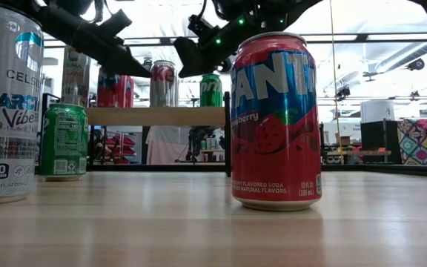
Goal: Place canned beverage on shelf
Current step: Put the top silver soda can aligned with the other silver soda can on the shelf
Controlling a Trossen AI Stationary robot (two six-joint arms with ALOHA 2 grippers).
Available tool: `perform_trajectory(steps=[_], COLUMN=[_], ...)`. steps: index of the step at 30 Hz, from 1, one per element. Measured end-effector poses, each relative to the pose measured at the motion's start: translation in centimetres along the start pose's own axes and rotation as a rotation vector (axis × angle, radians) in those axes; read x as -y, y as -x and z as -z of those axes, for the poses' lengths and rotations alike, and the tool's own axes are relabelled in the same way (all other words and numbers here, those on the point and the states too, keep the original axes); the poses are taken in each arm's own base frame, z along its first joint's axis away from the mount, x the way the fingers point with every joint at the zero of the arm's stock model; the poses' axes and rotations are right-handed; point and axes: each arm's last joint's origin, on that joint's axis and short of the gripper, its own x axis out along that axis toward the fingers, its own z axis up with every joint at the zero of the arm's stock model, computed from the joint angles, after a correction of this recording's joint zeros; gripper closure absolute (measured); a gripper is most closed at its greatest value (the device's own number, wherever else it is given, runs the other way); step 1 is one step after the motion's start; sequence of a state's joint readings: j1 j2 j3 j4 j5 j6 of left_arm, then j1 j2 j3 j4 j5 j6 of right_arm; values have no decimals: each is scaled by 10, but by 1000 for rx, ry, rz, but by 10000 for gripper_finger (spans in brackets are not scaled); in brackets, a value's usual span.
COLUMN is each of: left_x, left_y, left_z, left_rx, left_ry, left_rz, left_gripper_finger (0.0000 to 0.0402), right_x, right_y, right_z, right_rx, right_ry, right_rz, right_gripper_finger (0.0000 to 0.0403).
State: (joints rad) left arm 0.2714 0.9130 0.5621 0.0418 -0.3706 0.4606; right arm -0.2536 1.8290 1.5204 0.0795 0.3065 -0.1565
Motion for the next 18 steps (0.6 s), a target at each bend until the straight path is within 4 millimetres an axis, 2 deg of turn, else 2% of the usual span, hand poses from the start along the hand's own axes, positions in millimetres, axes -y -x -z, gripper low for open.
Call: perform_trajectory(steps=[6, 18], left_x=[-1, 2], left_y=[-2, -9], left_z=[-2, -3], left_rx=[20, 30], left_ry=[12, 21], left_rz=[-15, -23], left_gripper_finger=[402, 402], right_x=[10, 11], right_y=[-3, -4], right_z=[1, 2], right_rx=[3, 5], right_ry=[-20, -25], right_rz=[24, 21], right_gripper_finger=[394, 394])
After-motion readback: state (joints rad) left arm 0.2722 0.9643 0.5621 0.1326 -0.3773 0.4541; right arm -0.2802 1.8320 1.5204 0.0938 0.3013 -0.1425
